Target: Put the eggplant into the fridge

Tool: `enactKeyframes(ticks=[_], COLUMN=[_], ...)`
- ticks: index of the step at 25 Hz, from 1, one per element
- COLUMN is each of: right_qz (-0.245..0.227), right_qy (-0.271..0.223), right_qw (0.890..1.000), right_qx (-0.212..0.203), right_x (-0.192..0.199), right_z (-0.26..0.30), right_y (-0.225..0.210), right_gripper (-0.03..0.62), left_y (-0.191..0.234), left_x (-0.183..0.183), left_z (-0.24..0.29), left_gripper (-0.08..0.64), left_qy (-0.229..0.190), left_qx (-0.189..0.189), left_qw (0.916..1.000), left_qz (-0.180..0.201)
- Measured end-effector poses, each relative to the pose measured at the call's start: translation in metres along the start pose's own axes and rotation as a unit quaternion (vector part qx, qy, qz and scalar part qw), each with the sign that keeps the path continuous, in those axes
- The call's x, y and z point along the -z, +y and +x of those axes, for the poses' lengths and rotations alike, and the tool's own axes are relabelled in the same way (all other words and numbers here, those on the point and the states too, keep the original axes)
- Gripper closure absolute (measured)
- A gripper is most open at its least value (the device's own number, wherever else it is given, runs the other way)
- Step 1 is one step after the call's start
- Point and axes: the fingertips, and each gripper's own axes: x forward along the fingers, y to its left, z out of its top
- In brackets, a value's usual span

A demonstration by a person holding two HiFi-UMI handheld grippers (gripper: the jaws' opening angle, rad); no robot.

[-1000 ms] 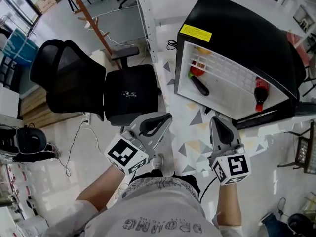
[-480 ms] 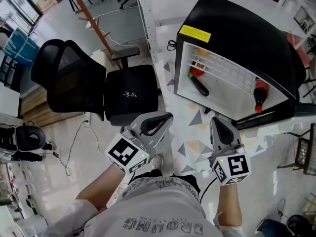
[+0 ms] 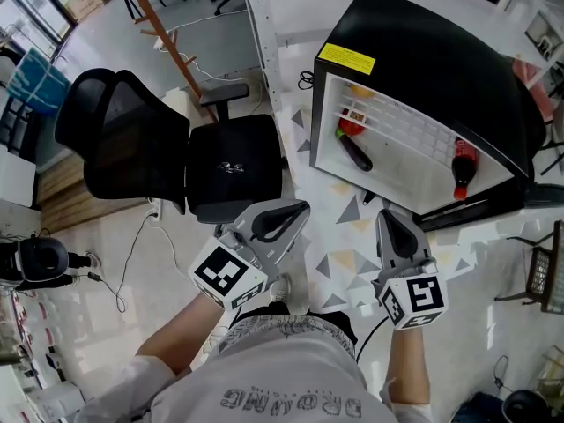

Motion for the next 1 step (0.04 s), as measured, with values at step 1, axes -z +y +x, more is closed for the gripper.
enactKeyframes(ticks=[1], right_qz=[0.0], right_qy=[0.0], right_qw=[1.0], right_qx=[0.001], right_x=[0.0003], right_z=[-0.0005], right_y=[-0.0007], right_gripper=[0.589], left_y=[-0.0002], left_x=[-0.0004], left_z=[0.0002], left_gripper=[0.548], left_qy=[0.0], left_qx=[0.0], left_qw=[1.0], left_qz=[0.001])
